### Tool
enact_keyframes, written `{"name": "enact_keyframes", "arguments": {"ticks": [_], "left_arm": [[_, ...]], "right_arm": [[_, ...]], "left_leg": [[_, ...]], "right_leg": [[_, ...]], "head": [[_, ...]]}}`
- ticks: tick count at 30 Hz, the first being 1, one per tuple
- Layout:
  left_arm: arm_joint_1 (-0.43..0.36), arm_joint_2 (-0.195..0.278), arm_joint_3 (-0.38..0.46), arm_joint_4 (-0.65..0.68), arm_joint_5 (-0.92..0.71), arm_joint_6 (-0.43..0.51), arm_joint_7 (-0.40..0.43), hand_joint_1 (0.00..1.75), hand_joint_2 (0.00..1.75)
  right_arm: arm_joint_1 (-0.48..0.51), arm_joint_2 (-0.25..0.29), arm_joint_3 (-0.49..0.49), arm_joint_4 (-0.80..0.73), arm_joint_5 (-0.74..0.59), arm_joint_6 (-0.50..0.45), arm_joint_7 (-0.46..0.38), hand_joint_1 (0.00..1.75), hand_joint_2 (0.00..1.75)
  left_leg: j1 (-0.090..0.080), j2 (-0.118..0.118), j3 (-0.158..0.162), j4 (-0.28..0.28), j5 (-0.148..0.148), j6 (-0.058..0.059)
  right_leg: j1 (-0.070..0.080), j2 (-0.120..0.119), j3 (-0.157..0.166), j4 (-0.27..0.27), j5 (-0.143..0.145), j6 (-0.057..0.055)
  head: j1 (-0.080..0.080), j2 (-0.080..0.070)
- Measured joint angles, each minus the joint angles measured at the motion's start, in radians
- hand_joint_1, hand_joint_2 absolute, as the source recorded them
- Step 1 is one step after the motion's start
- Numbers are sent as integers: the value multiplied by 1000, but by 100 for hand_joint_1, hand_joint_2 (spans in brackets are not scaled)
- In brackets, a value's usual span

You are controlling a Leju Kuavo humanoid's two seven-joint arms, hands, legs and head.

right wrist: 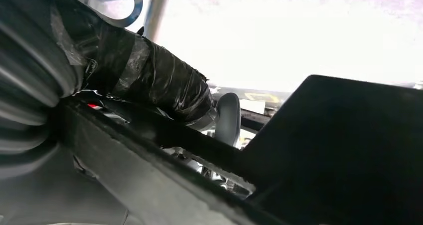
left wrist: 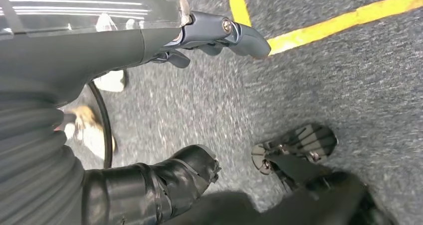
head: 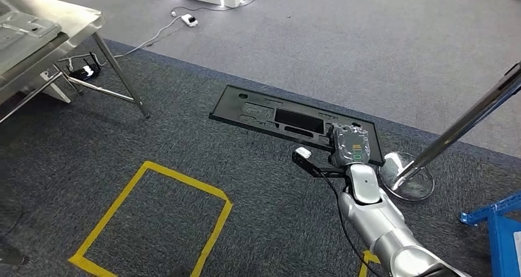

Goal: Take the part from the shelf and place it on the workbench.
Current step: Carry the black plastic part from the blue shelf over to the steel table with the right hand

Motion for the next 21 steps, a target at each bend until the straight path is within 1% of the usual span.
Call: {"name": "enact_keyframes", "arguments": {"ticks": [1,2,3,4,5,6,7,8,9,10,11,12,13,14,15,16,17,18,19,20,21], "left_arm": [[-1,0,0,0,0,0,0,0,175],[-2,0,1,0,0,1,0,0,175],[-3,0,1,0,1,1,0,0,175],[-2,-1,2,0,2,1,0,0,175],[-1,-1,2,0,2,1,0,0,175],[0,0,3,0,3,2,0,0,175],[0,0,3,0,3,2,0,0,175],[0,1,3,0,3,2,0,0,175],[-2,2,3,0,3,3,-1,0,175],[-2,2,4,0,3,3,-1,0,175],[-2,3,4,0,3,3,-1,0,175],[-1,3,4,0,3,3,-1,0,175],[0,3,5,0,3,4,-2,0,175],[1,4,5,0,3,4,-2,0,175],[1,4,5,0,3,4,-2,0,175],[-1,4,5,0,3,4,-2,0,175],[-3,4,5,0,2,4,-2,0,175],[-4,4,5,0,1,4,-2,0,175],[-4,4,5,0,0,5,-2,0,175],[-3,4,5,0,-1,5,-2,0,175],[-2,4,5,0,-2,5,-2,0,175]], "right_arm": [[0,-1,0,-1,-4,0,-2,175,175],[0,-2,0,-2,-10,0,-4,175,175],[1,-3,-1,-2,-16,0,-6,175,175],[3,-4,-2,-2,-20,0,-7,175,175],[6,-4,-3,-3,-24,0,-9,175,175],[8,-4,-4,-5,-26,0,-10,175,175],[10,-4,-6,-7,-28,0,-10,175,175],[11,-5,-7,-9,-30,0,-11,175,175],[11,-6,-9,-10,-32,-1,-11,175,175],[12,-7,-11,-11,-34,-1,-12,175,175],[13,-7,-12,-12,-36,-1,-12,175,175],[15,-8,-13,-14,-37,-1,-12,175,175],[16,-9,-14,-16,-37,-2,-12,175,175],[17,-10,-15,-18,-37,-2,-12,175,175],[19,-12,-16,-20,-37,-2,-12,175,175],[22,-15,-17,-21,-38,-2,-12,175,175],[26,-18,-18,-21,-39,-2,-12,175,175],[33,-21,-18,-21,-39,-2,-12,175,175],[40,-23,-18,-21,-40,-2,-12,175,175],[46,-25,-19,-21,-40,-2,-12,175,175],[50,-26,-19,-22,-41,-2,-12,175,175]], "left_leg": [[0,32,-28,58,-28,-4],[3,48,-61,122,-56,-7],[6,54,-88,174,-72,-10],[8,57,-101,198,-73,-13],[10,60,-94,181,-54,-14],[10,68,-67,129,-22,-13],[9,86,-32,58,9,-11],[3,110,2,-8,31,-7],[-2,127,24,-50,42,-2],[-8,137,33,-71,42,3],[-12,131,35,-74,40,9],[-11,118,37,-77,41,15],[-10,106,40,-81,42,20],[-8,96,45,-86,43,26],[-5,87,49,-90,45,33],[-3,78,51,-92,45,38],[-3,67,52,-91,45,42],[-3,54,52,-90,44,45],[-3,40,52,-88,43,46],[-3,25,52,-85,41,45],[-3,11,52,-81,39,44]], "right_leg": [[3,-13,2,-2,-1,-5],[5,-27,3,-3,-2,-8],[6,-40,4,-3,-4,-10],[7,-53,5,-2,-6,-10],[7,-65,7,-2,-8,-9],[7,-76,9,-2,-10,-6],[8,-87,13,-2,-13,-3],[10,-97,15,-2,-17,1],[13,-106,18,-1,-19,5],[16,-115,20,-1,-22,10],[18,-125,23,-2,-25,15],[17,-135,26,-3,-28,21],[15,-131,29,1,-34,27],[12,-114,24,18,-47,32],[10,-88,8,54,-69,35],[8,-57,-19,111,-97,37],[7,-38,-55,179,-127,37],[7,-29,-89,239,-146,38],[7,-25,-112,274,-147,39],[7,-23,-117,270,-129,39],[6,-19,-104,229,-93,38]], "head": [[-1,0],[-2,0],[-2,0],[-2,0],[-3,0],[-3,0],[-3,0],[-3,0],[-2,0],[-2,0],[-2,0],[-2,0],[-1,0],[-1,0],[0,0],[0,0],[0,0],[1,0],[0,0],[0,0],[0,0]]}}
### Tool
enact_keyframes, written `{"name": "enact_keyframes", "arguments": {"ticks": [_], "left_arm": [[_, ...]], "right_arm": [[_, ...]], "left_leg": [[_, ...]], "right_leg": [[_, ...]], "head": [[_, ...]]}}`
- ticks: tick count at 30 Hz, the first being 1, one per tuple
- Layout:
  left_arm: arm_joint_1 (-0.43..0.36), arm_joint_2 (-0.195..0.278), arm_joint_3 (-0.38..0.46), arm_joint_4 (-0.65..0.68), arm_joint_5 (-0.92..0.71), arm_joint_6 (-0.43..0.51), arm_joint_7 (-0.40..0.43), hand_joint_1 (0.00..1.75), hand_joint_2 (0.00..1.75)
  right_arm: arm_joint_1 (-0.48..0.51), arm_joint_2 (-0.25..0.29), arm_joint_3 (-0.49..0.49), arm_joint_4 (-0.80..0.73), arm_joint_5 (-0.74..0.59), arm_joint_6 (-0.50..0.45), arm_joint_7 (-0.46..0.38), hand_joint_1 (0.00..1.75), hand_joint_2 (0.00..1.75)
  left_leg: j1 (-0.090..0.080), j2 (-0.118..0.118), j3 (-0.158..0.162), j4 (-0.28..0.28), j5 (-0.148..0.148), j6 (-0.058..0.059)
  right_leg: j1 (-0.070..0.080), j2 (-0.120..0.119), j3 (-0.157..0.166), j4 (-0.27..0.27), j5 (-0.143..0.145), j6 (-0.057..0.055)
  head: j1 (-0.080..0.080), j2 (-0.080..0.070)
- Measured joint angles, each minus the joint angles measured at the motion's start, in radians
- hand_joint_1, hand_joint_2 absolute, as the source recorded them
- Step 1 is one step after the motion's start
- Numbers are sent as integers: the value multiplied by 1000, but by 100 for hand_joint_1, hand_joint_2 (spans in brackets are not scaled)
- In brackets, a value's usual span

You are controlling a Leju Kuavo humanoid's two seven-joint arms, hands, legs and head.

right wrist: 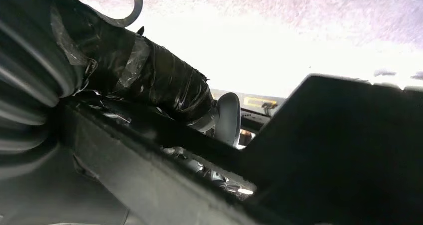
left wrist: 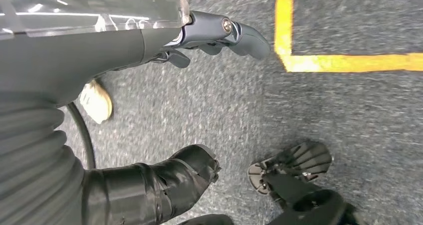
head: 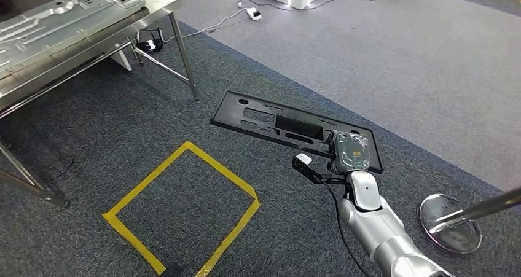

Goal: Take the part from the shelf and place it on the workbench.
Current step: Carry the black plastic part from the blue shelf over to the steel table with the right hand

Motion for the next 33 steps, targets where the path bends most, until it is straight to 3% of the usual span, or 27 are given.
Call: {"name": "enact_keyframes", "arguments": {"ticks": [1,3,5,7,9,11,13,14,15,17,18,20,22,24,26,28,29,30,31,33], "left_arm": [[1,0,0,0,-1,0,0,0,175],[2,0,0,0,-1,1,0,0,175],[3,0,0,0,-1,2,1,0,175],[7,2,0,0,-1,3,1,0,175],[10,4,0,0,-1,4,1,0,175],[9,5,1,0,1,5,0,0,175],[8,5,2,0,2,7,0,0,175],[9,5,2,0,2,8,0,0,175],[10,5,2,0,2,8,0,0,175],[10,7,3,0,3,11,0,0,175],[9,8,4,0,3,12,0,0,175],[8,8,5,0,1,13,0,0,175],[11,8,6,0,-2,14,2,0,175],[11,8,6,0,-2,14,3,0,175],[7,7,6,0,-3,14,2,0,175],[3,7,6,0,-4,14,2,0,175],[1,7,6,0,-6,14,2,0,175],[1,7,6,0,-8,14,2,0,175],[1,7,6,0,-10,14,2,0,175],[0,5,6,0,-14,14,1,0,175]], "right_arm": [[2,-2,-1,-2,-1,0,0,175,175],[3,-4,-3,-7,-3,0,-2,175,175],[5,-4,-4,-11,-4,0,-6,175,175],[7,-3,-4,-17,-4,0,-9,175,175],[8,-1,-4,-22,-2,1,-10,175,175],[9,-1,-4,-24,-1,3,-10,175,175],[12,-1,-4,-25,-1,6,-10,175,175],[14,-1,-4,-25,0,7,-10,175,175],[17,-1,-4,-25,0,8,-10,175,175],[20,-1,-4,-25,1,10,-10,175,175],[20,-1,-4,-25,1,11,-10,175,175],[21,-2,-4,-26,0,12,-10,175,175],[21,-2,-4,-30,-1,13,-10,175,175],[21,-4,-4,-34,-2,15,-11,175,175],[23,-8,-4,-35,-2,16,-11,175,175],[27,-11,-4,-35,-2,18,-11,175,175],[29,-11,-4,-35,-2,18,-12,175,175],[30,-12,-4,-35,-2,18,-12,175,175],[31,-12,-4,-35,-2,18,-12,175,175],[28,-14,-4,-35,-4,17,-13,175,175]], "left_leg": [[1,-13,0,5,-4,-3],[0,-35,-6,16,-10,-12],[3,-53,-13,19,-10,-23],[5,-60,-16,18,-10,-34],[2,-20,-35,58,-36,-44],[5,29,-89,170,-92,-52],[11,43,-142,275,-126,-59],[13,46,-146,281,-118,-62],[15,51,-129,247,-91,-64],[14,82,-59,111,-29,-63],[10,97,-30,55,-11,-59],[1,109,-9,11,-9,-49],[3,89,-8,6,-7,-37],[7,71,-2,-2,-3,-25],[9,54,1,-5,-2,-15],[7,33,1,-2,-4,-10],[6,21,1,0,-6,-9],[6,9,3,2,-7,-9],[6,-4,4,5,-9,-11],[6,-25,2,11,-14,-18]], "right_leg": [[-2,9,24,-65,41,-2],[-5,45,71,-173,85,-4],[-3,61,86,-204,83,-7],[-4,43,92,-214,85,-15],[-8,22,100,-225,88,-30],[-6,0,105,-229,87,-41],[-5,-22,107,-229,83,-43],[-5,-32,109,-228,81,-41],[-6,-42,111,-228,79,-38],[-6,-60,119,-228,73,-30],[-4,-69,122,-227,69,-25],[1,-86,128,-228,65,-14],[1,-98,134,-231,60,-2],[-3,-69,122,-198,35,7],[-6,-23,66,-86,-22,10],[-6,-6,-1,37,-62,11],[-6,-4,-17,58,-56,10],[-6,-2,-13,37,-29,8],[-7,3,9,-19,11,6],[-8,38,66,-151,70,-2]], "head": [[0,0],[0,0],[0,0],[0,0],[-2,0],[-4,0],[-4,0],[-4,0],[-4,0],[-4,0],[-4,0],[-4,0],[-3,0],[-3,0],[-2,0],[-1,0],[-2,0],[-2,0],[-1,0],[-2,0]]}}
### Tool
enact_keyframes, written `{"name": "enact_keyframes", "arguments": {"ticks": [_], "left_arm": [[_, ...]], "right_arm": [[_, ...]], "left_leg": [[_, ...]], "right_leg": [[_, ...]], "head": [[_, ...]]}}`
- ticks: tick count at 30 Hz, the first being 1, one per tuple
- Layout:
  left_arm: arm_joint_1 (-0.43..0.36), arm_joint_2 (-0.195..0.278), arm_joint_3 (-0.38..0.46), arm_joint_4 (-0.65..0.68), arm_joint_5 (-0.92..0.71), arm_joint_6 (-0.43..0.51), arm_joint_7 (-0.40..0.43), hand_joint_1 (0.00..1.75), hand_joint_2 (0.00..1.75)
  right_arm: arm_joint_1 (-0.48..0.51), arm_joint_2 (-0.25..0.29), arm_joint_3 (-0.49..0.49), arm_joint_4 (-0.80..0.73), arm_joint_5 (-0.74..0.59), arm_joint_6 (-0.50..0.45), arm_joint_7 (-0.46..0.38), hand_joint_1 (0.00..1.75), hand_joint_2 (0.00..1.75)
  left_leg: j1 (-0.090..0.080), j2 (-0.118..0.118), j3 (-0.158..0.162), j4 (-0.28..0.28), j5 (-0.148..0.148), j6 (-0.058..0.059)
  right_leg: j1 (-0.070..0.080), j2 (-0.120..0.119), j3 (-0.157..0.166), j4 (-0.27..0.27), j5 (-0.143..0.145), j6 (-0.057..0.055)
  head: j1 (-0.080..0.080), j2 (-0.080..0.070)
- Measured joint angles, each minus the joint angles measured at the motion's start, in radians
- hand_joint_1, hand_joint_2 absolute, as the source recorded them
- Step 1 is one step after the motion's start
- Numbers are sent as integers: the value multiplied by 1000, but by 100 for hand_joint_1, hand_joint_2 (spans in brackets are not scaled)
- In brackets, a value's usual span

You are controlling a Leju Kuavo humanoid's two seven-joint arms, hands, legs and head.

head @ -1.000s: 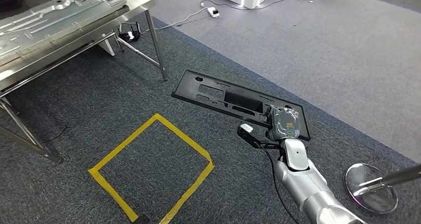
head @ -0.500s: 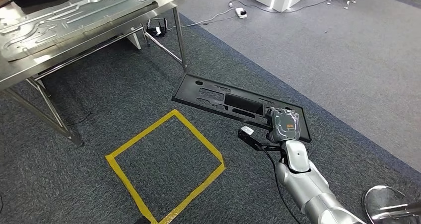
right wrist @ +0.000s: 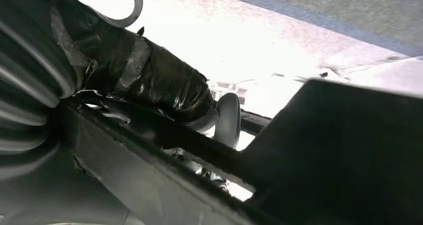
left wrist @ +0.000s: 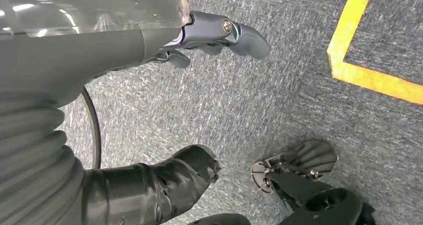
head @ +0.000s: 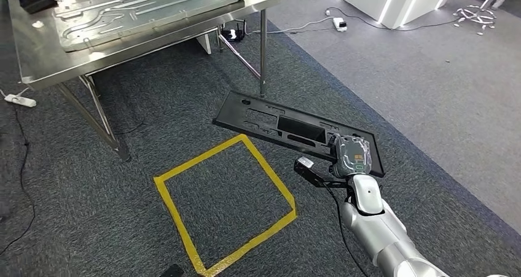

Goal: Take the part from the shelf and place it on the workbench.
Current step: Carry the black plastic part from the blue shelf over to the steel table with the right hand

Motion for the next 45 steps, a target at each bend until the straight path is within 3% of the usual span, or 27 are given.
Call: {"name": "enact_keyframes", "arguments": {"ticks": [2,4,6,8,10,11,12,13,15,17,21,23,25,26,27,29,31,33,36,37,39,41,42,43,45], "left_arm": [[-1,-2,0,0,-2,0,0,0,175],[1,-1,0,0,-2,1,0,0,175],[4,0,0,0,-2,1,0,0,175],[3,0,0,0,-2,2,0,0,175],[2,0,0,0,-2,2,-1,0,175],[3,0,0,0,-2,2,-1,0,175],[3,1,0,0,-2,2,-1,0,175],[4,1,0,0,-2,2,-1,0,175],[2,2,0,0,-2,3,-1,0,175],[0,3,0,0,0,4,-3,0,175],[-2,3,1,0,6,6,-4,0,175],[-7,3,2,0,10,6,-4,0,175],[-11,4,4,0,12,8,-4,0,175],[-12,4,6,0,12,9,-4,0,175],[-11,5,8,0,13,10,-4,0,175],[-7,5,11,0,13,11,-4,0,175],[-4,4,12,0,13,12,-5,0,175],[-2,4,12,0,14,12,-7,0,175],[1,6,13,0,15,11,-14,0,175],[1,6,14,0,16,10,-17,0,175],[1,7,15,0,20,3,-20,0,175],[2,7,18,0,29,-5,-21,0,175],[3,7,21,0,35,-8,-21,0,175],[4,7,24,0,41,-11,-21,0,175],[3,8,33,0,48,-16,-22,0,175]], "right_arm": [[-1,-1,0,-1,-3,0,0,175,175],[0,1,0,-3,-5,-1,-1,175,175],[-1,2,0,-5,-10,-1,-1,175,175],[-2,2,0,-6,-15,-1,-2,175,175],[-1,2,0,-6,-16,-1,-2,175,175],[0,2,0,-6,-16,-1,-2,175,175],[0,2,0,-6,-16,-2,-3,175,175],[1,2,0,-6,-16,-2,-3,175,175],[0,2,0,-6,-19,-3,-5,175,175],[-2,3,-3,-6,-37,-3,-13,175,175],[-6,9,-18,-6,-86,-2,-41,175,175],[-11,9,-26,-4,-94,-3,-45,175,175],[-13,9,-33,1,-98,-4,-48,175,175],[-13,9,-37,5,-99,-5,-49,175,175],[-12,8,-41,10,-100,-5,-50,175,175],[-12,8,-49,17,-100,-7,-50,175,175],[-13,7,-56,20,-100,-10,-50,175,175],[-15,7,-62,21,-100,-13,-50,175,175],[-15,8,-68,22,-100,-15,-52,175,175],[-15,8,-69,23,-100,-15,-52,175,175],[-15,8,-70,23,-100,-16,-53,175,175],[-13,8,-71,24,-99,-16,-53,175,175],[-11,9,-71,25,-98,-16,-53,175,175],[-10,9,-71,27,-97,-16,-53,175,175],[-9,9,-71,28,-92,-15,-53,175,175]], "left_leg": [[3,-18,-7,2,0,-11],[7,-32,-11,-2,3,-23],[4,0,-22,21,-13,-34],[5,53,-67,117,-64,-44],[10,70,-129,241,-111,-53],[12,72,-146,271,-113,-56],[14,73,-143,261,-96,-58],[15,76,-120,213,-64,-60],[13,88,-49,73,-5,-58],[8,93,-13,3,11,-48],[6,85,-4,-13,13,-20],[8,83,2,-21,16,-8],[5,80,1,-20,15,-1],[3,77,1,-19,14,1],[1,73,1,-17,13,2],[0,66,1,-10,9,1],[-3,61,-1,-5,5,-5],[-4,59,-5,-4,7,-15],[-2,60,-10,5,-3,-30],[-2,62,-23,34,-22,-34],[1,67,-74,149,-84,-42],[6,70,-127,262,-124,-50],[8,71,-133,273,-118,-53],[10,73,-119,245,-95,-55],[13,76,-50,109,-32,-57]], "right_leg": [[2,25,27,-60,11,-5],[3,11,31,-67,12,-11],[-2,-9,40,-80,16,-23],[-2,-29,48,-89,17,-34],[0,-48,51,-89,15,-38],[0,-57,51,-88,13,-38],[-1,-64,53,-87,11,-36],[-2,-71,55,-85,9,-33],[-2,-81,58,-81,1,-23],[1,-88,60,-78,-3,-12],[-1,-84,60,-68,-17,11],[-2,-63,20,16,-64,15],[0,-48,-45,141,-113,15],[0,-47,-65,175,-116,14],[1,-46,-70,175,-102,13],[2,-44,-28,76,-35,5],[8,-41,21,-34,6,-5],[14,-40,36,-68,8,-11],[8,-44,42,-83,16,-25],[4,-46,46,-89,20,-31],[2,-48,49,-94,22,-39],[2,-49,48,-93,21,-40],[1,-49,49,-92,20,-39],[0,-49,49,-90,19,-37],[-3,-49,49,-83,13,-28]], "head": [[0,0],[0,0],[-3,0],[-7,0],[-8,0],[-8,0],[-8,0],[-8,0],[-8,0],[-7,0],[-6,0],[-5,0],[-5,0],[-5,0],[-5,0],[-5,0],[-5,0],[-5,0],[-5,0],[-5,0],[-6,0],[-6,0],[-6,0],[-6,0],[-6,0]]}}
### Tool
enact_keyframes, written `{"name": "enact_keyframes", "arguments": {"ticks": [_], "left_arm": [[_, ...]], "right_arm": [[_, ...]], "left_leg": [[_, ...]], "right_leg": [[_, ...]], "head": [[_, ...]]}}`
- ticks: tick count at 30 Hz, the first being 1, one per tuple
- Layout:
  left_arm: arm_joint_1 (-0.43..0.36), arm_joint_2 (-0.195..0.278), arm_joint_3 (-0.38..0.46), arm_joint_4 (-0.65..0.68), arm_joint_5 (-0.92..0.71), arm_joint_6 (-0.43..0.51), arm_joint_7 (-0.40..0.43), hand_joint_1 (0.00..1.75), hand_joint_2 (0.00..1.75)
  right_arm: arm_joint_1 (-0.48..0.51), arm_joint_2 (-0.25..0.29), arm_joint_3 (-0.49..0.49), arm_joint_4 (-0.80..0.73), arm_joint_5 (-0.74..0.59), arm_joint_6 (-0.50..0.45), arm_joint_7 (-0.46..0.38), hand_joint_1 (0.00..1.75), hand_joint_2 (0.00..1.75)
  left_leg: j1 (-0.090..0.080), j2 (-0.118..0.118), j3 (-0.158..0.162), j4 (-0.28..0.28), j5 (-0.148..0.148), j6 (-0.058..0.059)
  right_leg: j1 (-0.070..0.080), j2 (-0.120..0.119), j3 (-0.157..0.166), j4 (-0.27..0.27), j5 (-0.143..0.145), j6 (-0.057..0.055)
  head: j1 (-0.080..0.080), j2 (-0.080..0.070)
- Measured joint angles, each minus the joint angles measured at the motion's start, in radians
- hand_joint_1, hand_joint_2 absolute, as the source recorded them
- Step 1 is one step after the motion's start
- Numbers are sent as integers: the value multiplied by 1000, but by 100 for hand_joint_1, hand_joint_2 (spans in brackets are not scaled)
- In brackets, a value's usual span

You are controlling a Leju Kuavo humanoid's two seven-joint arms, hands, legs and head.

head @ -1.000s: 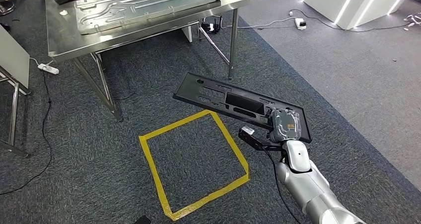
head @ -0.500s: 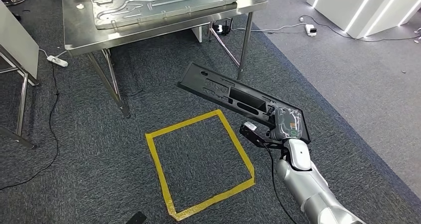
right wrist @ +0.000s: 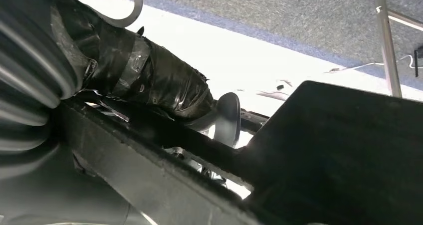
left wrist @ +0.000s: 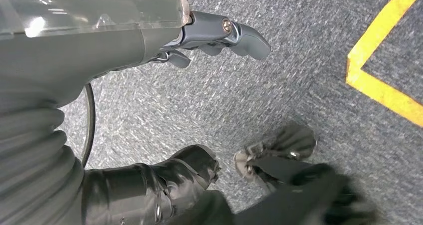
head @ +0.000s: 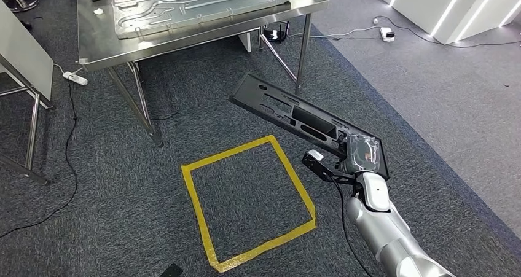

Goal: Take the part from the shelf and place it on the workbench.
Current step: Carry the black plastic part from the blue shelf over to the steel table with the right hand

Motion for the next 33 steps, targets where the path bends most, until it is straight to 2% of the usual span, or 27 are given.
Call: {"name": "enact_keyframes", "arguments": {"ticks": [1,2,5,7,8,10,11,12,13,15,16,17,19,21,22,23,24,26,27,28,30,31,32,33], "left_arm": [[-1,0,4,0,2,-2,-1,0,175],[-2,0,6,0,2,-4,-1,0,175],[0,0,10,0,2,-9,-2,0,175],[0,0,11,0,2,-10,-3,0,175],[0,0,11,0,2,-11,-3,0,175],[0,0,12,0,2,-11,-4,0,175],[1,0,12,0,2,-11,-4,0,175],[2,0,12,0,2,-11,-4,0,175],[5,0,13,0,2,-11,-5,0,175],[8,-2,13,0,1,-11,-5,0,175],[8,-2,13,0,1,-10,-6,0,175],[8,-3,13,0,1,-10,-6,0,175],[7,-4,13,0,1,-6,-5,0,175],[8,-3,14,0,-2,1,-1,0,175],[8,-3,14,0,-3,4,1,0,175],[7,-3,14,0,-4,6,3,0,175],[8,-3,14,0,-4,8,4,0,175],[8,-3,14,0,-4,8,5,0,175],[9,-3,14,0,-5,9,5,0,175],[10,-2,14,0,-5,11,6,0,175],[11,-2,15,0,-5,17,8,0,175],[10,-2,15,0,-5,19,9,0,175],[9,-2,16,0,-5,21,11,0,175],[7,-2,16,0,-5,21,11,0,175]], "right_arm": [[0,0,0,0,2,0,0,175,175],[0,0,-1,0,5,0,1,175,175],[0,-1,-1,-1,10,0,3,175,175],[-1,-1,-2,-2,11,0,3,175,175],[-1,-1,-2,-3,12,0,3,175,175],[1,-1,-2,-3,12,0,3,175,175],[4,-1,-2,-3,12,0,4,175,175],[8,-1,-2,-2,12,0,4,175,175],[12,-1,-2,-2,12,0,5,175,175],[16,-1,-2,-2,12,0,6,175,175],[16,-1,-2,-2,12,0,6,175,175],[15,-1,-2,-2,12,-1,6,175,175],[15,-1,-2,-2,12,-2,7,175,175],[17,-1,-2,-5,13,-2,10,175,175],[18,-2,-2,-7,13,-2,12,175,175],[19,-2,-2,-9,14,-3,13,175,175],[19,-2,-3,-10,14,-3,14,175,175],[21,-1,-3,-11,14,-3,15,175,175],[24,0,-3,-11,14,-3,15,175,175],[26,0,-3,-11,15,-3,15,175,175],[29,0,-3,-11,15,-2,17,175,175],[29,0,-3,-11,15,-2,17,175,175],[28,0,-3,-11,15,-2,18,175,175],[27,0,-4,-12,15,-3,18,175,175]], "left_leg": [[-1,0,31,-60,19,3],[-3,0,51,-99,26,8],[-8,-3,60,-117,20,31],[-4,-4,70,-128,21,46],[-2,-4,75,-132,21,53],[-4,-5,83,-132,14,62],[-6,-6,88,-132,9,64],[-8,-8,95,-131,4,65],[-10,-10,105,-131,-3,64],[-13,-13,127,-131,-19,60],[-15,-14,135,-130,-26,56],[-16,-15,139,-130,-31,52],[-16,-16,141,-132,-36,41],[-17,-14,144,-133,-47,31],[-18,-12,139,-116,-60,27],[-17,-10,120,-75,-81,23],[-14,-7,89,-14,-106,19],[-9,-5,10,115,-143,11],[-6,-5,-16,145,-138,7],[-4,-4,-23,136,-113,4],[0,-2,13,20,-26,0],[-1,-2,36,-41,6,0],[-3,-2,54,-84,22,3],[-5,-3,60,-101,21,7]], "right_leg": [[0,0,-1,4,-3,7],[1,0,-1,6,-6,13],[2,-1,2,1,-10,34],[0,-1,-10,30,-29,42],[0,0,-33,75,-50,44],[1,3,-107,210,-102,46],[2,4,-143,265,-113,46],[3,5,-164,290,-106,45],[4,5,-165,272,-76,41],[10,6,-116,142,12,28],[14,8,-88,79,41,20],[18,8,-67,37,53,14],[24,9,-53,14,45,6],[18,9,-42,0,39,-1],[13,8,-33,-8,37,-6],[9,6,-24,-15,35,-10],[10,5,-18,-18,32,-14],[9,4,-12,-18,24,-17],[9,4,-9,-16,20,-17],[8,5,-5,-14,16,-15],[4,6,3,-5,3,-6],[3,6,5,1,-4,0],[4,7,4,6,-8,6],[5,7,1,9,-10,12]], "head": [[0,0],[1,0],[2,0],[2,0],[3,0],[4,0],[4,0],[4,0],[4,0],[4,0],[4,0],[4,0],[3,0],[3,0],[3,0],[2,0],[2,0],[1,0],[1,0],[1,0],[1,0],[1,0],[1,0],[1,0]]}}
